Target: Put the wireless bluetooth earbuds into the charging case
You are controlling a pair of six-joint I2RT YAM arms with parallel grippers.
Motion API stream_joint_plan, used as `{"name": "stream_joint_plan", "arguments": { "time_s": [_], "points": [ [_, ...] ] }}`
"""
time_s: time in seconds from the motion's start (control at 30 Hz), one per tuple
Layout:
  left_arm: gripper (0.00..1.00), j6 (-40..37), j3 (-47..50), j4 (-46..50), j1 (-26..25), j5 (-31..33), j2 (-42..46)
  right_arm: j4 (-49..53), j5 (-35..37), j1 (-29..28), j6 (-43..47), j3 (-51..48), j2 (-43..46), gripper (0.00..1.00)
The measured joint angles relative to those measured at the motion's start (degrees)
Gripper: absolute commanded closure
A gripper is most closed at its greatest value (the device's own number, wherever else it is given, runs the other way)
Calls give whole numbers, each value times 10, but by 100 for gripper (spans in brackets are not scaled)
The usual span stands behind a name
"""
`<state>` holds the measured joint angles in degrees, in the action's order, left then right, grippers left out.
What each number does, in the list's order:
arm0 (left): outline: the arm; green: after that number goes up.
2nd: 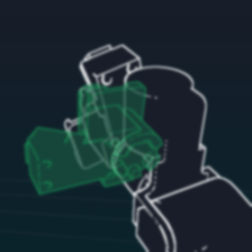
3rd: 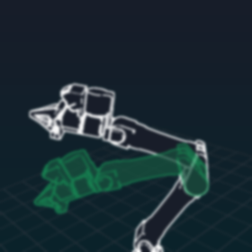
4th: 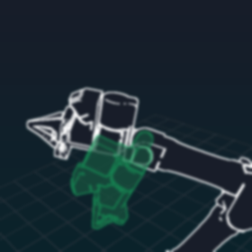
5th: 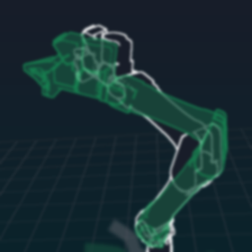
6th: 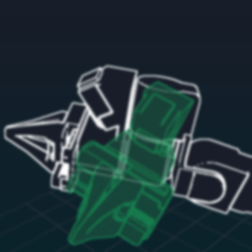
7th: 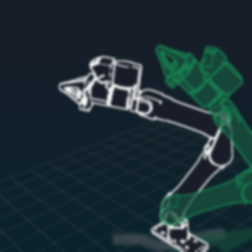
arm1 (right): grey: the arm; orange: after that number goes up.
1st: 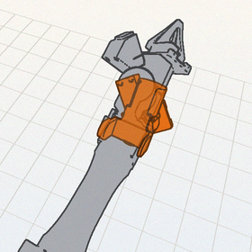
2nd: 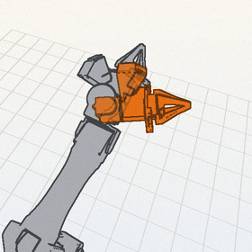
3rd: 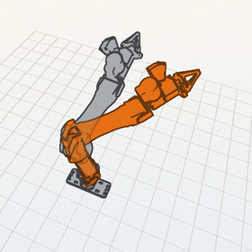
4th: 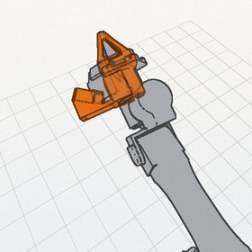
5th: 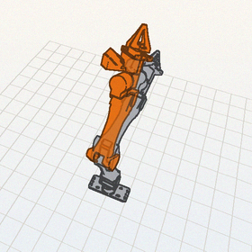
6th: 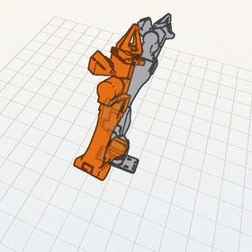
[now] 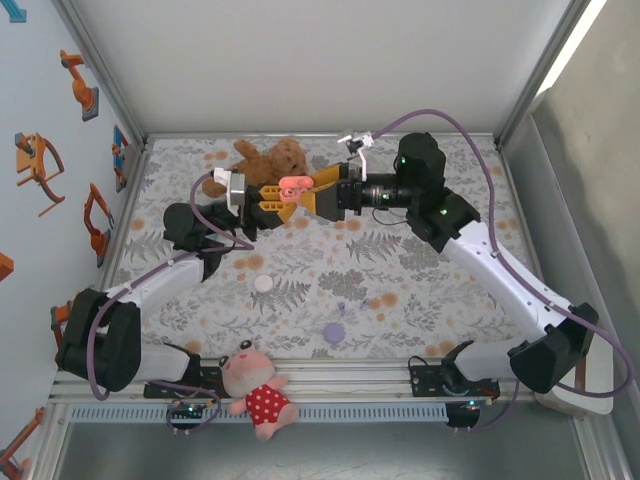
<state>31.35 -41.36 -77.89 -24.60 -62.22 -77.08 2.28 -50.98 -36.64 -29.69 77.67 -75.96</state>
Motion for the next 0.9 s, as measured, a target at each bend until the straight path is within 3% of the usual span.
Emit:
{"name": "stream_joint_plan", "arguments": {
  "time_s": [0.9],
  "points": [
    [100, 5, 0, -7, 7, 1, -11, 3, 1, -10, 32, 0, 18, 14]
  ]
}}
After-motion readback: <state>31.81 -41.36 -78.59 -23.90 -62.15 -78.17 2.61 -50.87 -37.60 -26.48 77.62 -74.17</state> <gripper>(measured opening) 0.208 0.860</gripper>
